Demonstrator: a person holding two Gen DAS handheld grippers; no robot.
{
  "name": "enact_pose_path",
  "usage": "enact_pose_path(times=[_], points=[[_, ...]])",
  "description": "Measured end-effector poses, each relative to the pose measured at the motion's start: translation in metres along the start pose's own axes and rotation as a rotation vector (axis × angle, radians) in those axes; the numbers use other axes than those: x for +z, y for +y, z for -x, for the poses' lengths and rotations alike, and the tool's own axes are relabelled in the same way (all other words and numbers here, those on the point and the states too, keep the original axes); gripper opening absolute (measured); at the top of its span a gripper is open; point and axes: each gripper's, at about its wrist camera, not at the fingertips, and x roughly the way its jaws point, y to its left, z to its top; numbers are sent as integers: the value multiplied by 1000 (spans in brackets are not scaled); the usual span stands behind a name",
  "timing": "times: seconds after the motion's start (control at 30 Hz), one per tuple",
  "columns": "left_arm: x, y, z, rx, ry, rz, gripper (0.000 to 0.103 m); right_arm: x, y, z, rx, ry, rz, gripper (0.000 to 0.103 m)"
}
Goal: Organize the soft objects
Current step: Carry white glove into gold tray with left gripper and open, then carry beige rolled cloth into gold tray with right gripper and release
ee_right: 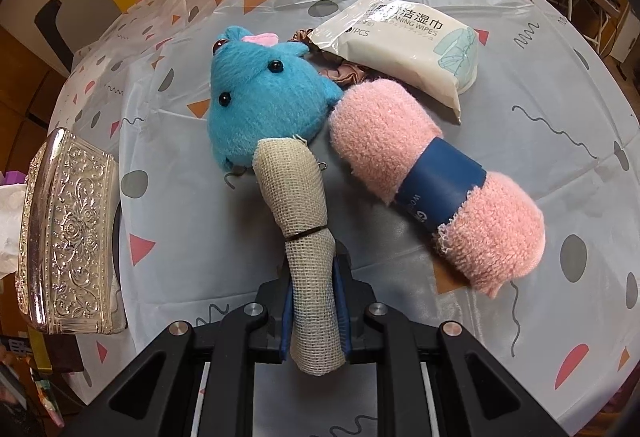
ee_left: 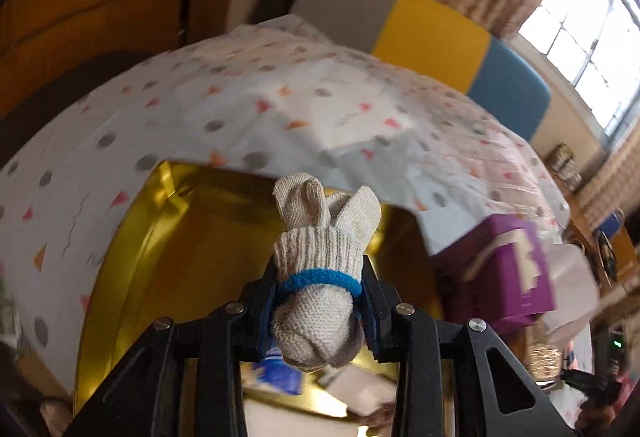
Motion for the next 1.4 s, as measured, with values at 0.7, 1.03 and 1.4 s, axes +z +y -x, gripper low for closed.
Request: enact_pose_path(times=[0.7,1.03,1.4], points=[[-12,15,-4,56,-11,-22,63,-3,14,-9,-75,-30,15,17],[-52,-18,30,35,-25,-189,71,-11,17,-6,-73,-17,-26,17],[-74,-30,44,17,-29,-255,75,-40,43,5,10,9,-25,16]])
